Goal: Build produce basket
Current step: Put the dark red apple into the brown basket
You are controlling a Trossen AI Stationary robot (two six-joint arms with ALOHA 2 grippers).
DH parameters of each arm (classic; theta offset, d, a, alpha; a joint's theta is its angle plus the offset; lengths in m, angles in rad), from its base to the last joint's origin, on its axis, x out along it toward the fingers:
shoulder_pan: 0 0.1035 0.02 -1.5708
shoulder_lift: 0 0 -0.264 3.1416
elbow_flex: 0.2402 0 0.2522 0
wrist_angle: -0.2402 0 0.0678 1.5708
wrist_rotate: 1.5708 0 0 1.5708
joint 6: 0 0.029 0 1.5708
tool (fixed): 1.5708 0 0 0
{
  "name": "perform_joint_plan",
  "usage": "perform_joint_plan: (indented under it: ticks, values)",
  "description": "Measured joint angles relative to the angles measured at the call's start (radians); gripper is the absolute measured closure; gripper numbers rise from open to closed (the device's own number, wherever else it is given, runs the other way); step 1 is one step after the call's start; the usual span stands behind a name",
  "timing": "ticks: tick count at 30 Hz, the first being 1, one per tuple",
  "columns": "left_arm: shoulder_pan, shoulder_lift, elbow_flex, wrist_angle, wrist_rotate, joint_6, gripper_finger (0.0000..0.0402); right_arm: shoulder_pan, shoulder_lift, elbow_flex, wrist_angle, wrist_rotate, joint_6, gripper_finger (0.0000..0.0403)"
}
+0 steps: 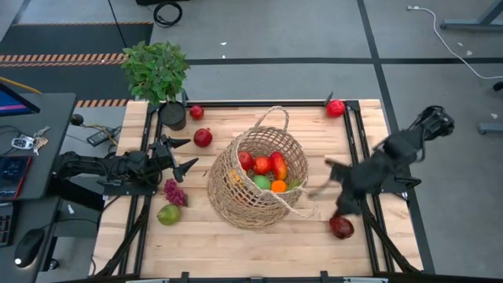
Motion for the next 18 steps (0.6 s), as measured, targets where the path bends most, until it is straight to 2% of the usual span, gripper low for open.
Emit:
perform_joint_plan:
  ticks: [2,7,12,18]
  values:
    - [0.0,0.0,0.0,0.0,0.0,0.0,0.0004,0.078,0.031,-0.012,-0.001,0.023,0.023,0.0058]
    - [0.0,0.0,0.0,0.0,0.0,0.0,0.0004,0.282,0.092,-0.037,-0.003,0.187,0.067,0.0058]
    - [0.0,0.0,0.0,0.0,0.0,0.0,0.0004,0.421,0.112,-0.109,-0.139,0.368,0.22,0.0058]
    - [0.0,0.0,0.0,0.0,0.0,0.0,0.0004,0.48,0.097,-0.231,-0.177,0.397,0.432,0.0057]
